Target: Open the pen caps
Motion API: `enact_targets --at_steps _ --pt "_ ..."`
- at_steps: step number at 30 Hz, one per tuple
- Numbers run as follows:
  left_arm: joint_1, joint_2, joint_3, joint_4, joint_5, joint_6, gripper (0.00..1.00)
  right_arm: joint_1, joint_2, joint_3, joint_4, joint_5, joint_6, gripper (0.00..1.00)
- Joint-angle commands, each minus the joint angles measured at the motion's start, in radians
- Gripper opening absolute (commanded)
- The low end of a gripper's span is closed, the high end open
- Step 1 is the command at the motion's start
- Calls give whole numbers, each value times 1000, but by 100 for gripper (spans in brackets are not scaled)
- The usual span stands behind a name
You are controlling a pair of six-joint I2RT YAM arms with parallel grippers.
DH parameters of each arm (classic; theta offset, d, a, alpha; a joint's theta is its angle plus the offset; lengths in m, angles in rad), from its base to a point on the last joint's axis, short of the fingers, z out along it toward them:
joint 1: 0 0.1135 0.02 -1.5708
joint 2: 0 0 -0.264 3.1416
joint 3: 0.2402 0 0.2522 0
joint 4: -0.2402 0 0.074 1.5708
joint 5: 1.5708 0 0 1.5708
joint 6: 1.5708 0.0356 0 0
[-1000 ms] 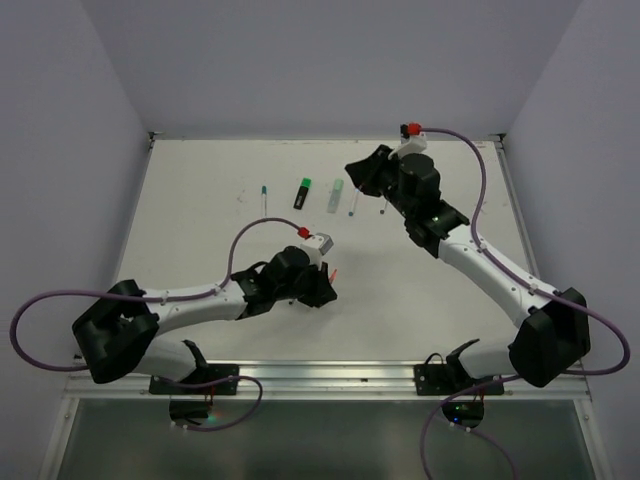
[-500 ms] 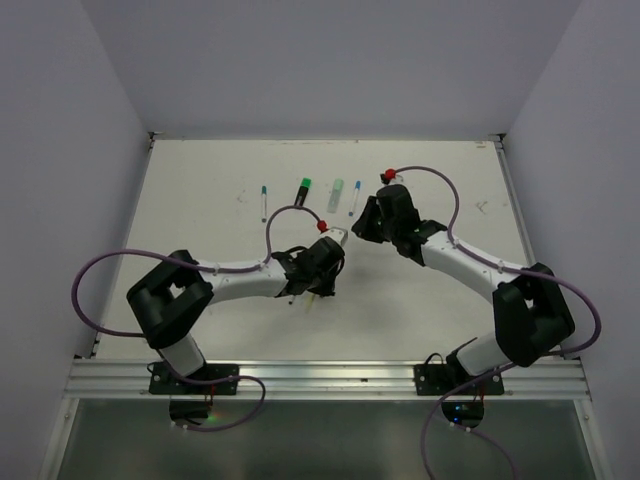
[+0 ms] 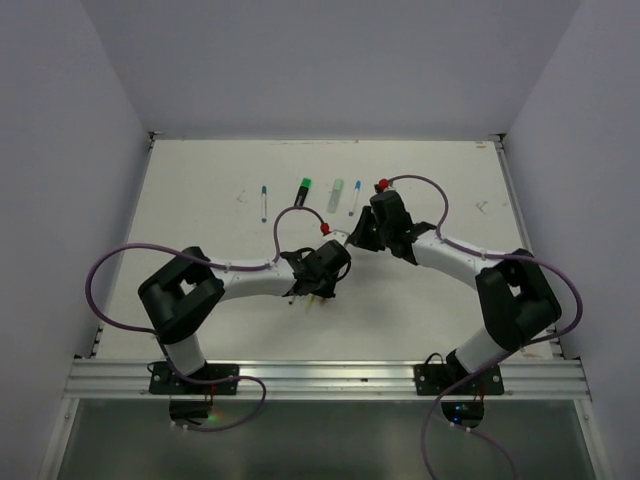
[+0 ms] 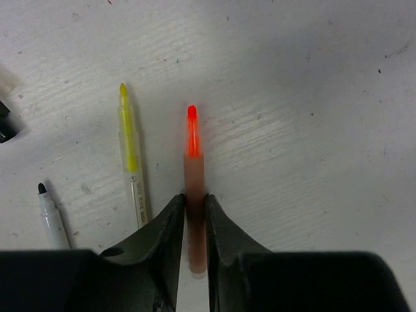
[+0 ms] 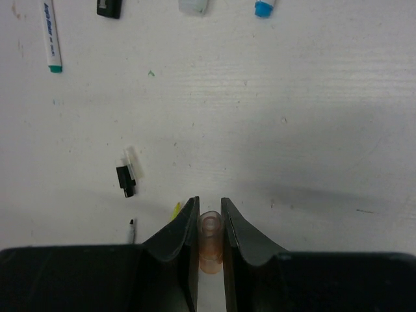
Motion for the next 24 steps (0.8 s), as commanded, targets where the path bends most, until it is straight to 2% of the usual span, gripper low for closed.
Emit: enact_targets --at_steps 1,10,16,24 --pt "-6 31 9 -63 -50 -16 23 11 44 -16 43 -43 42 0" --pt "-4 25 -15 -72 -64 -28 25 15 149 -36 121 -112 111 4" --pt "-6 -10 -20 -68 -74 -31 26 20 199 -49 168 -137 143 10" --pt "-4 -119 -23 -80 -61 -51 34 32 247 -55 176 -132 153 16"
